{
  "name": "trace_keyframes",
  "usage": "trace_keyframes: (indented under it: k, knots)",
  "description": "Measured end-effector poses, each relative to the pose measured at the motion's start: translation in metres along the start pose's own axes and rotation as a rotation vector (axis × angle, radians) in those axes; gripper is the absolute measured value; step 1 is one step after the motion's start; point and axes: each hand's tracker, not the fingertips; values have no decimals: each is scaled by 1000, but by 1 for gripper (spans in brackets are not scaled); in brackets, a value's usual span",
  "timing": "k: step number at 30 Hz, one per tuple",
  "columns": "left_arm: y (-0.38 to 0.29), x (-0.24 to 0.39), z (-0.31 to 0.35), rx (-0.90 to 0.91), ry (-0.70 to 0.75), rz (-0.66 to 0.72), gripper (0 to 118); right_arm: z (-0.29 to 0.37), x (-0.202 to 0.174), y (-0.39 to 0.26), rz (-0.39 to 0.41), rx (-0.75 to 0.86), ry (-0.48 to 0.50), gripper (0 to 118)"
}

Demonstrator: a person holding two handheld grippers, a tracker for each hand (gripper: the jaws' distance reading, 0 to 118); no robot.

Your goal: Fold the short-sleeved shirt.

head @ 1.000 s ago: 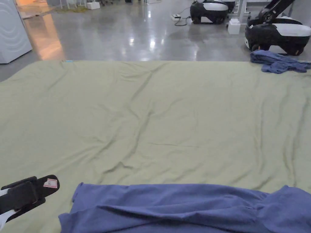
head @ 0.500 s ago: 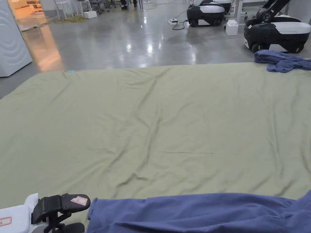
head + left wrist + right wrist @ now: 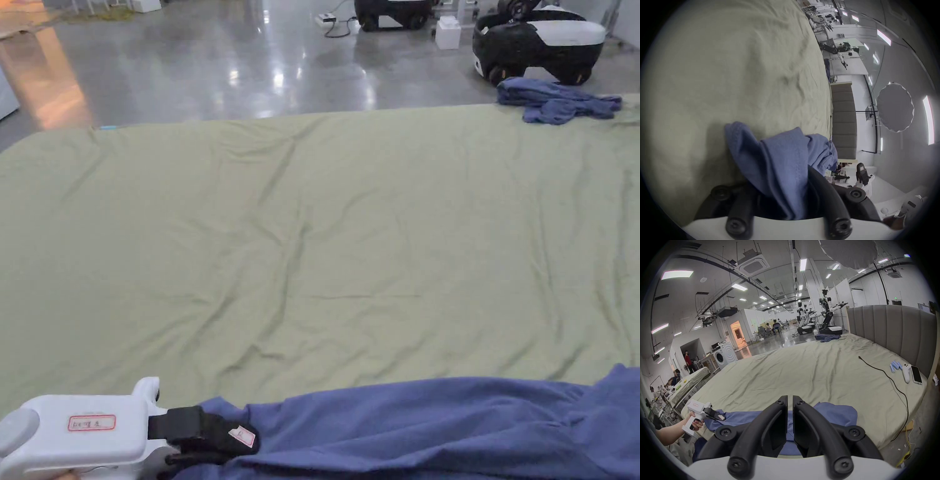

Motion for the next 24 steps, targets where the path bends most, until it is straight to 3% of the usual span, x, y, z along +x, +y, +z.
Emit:
trace_keyframes:
  k: [3,10,14,16,19,24]
  knots:
    - [-6,0,23,72,68,-38,11,1,-1,1,4,3,-5,8]
    - [-17,-21,105,246,136,52,10,0,-5,5,-8,20,8,8]
    - [-25,-14,140,325,314,22,10,-2,-9,5,2,21,26,8]
    - [-32,1,140,314,310,15,10,-3,-11,4,-3,21,42,8]
    - [-45,52,123,322,386,-137,10,-4,-11,2,-10,26,57,8]
    - [-56,134,59,207,356,-301,10,3,-2,-1,-34,44,86,8]
